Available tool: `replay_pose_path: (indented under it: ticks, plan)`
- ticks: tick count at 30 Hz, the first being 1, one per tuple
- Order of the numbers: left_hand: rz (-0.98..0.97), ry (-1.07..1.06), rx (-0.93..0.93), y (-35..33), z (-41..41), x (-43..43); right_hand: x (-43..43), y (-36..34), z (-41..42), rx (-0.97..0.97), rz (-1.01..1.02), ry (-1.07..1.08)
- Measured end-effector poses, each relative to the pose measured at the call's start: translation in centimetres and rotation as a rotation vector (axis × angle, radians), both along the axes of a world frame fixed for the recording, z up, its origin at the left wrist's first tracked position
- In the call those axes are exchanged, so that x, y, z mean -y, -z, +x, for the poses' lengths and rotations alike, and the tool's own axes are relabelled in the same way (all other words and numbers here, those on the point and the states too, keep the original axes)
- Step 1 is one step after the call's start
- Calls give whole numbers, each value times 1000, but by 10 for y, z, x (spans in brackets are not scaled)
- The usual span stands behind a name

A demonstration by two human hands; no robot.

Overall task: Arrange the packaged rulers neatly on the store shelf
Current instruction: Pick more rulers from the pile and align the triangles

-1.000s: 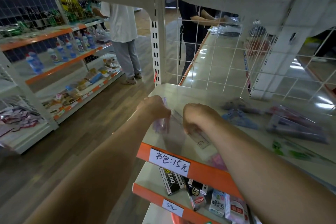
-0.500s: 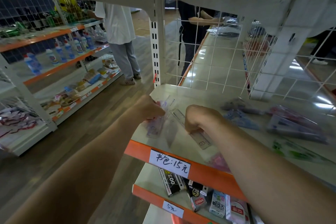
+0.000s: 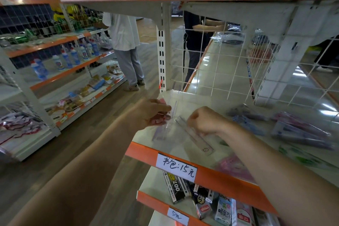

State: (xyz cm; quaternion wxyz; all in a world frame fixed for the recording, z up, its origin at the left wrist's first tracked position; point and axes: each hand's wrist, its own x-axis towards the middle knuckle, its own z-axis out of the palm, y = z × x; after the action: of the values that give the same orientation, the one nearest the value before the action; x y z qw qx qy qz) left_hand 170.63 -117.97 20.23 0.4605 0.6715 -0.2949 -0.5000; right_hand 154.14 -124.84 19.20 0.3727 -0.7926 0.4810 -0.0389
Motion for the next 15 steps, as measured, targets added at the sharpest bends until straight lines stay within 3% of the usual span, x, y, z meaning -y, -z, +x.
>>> replay_pose_path:
  ticks: [2, 5, 11, 15]
  plan:
    - [-35, 24, -53, -3, -7, 1, -5, -5, -5, 287, 179, 49]
    - [-70, 55, -97, -7, -22, 7, -12, -16, -13, 467, 237, 62]
    - [-143, 185, -203, -20, -68, 26, 9, -28, -66, 520, 96, 160]
    - [-161, 224, -224, -31, -114, 42, 23, -37, -126, 388, -17, 182]
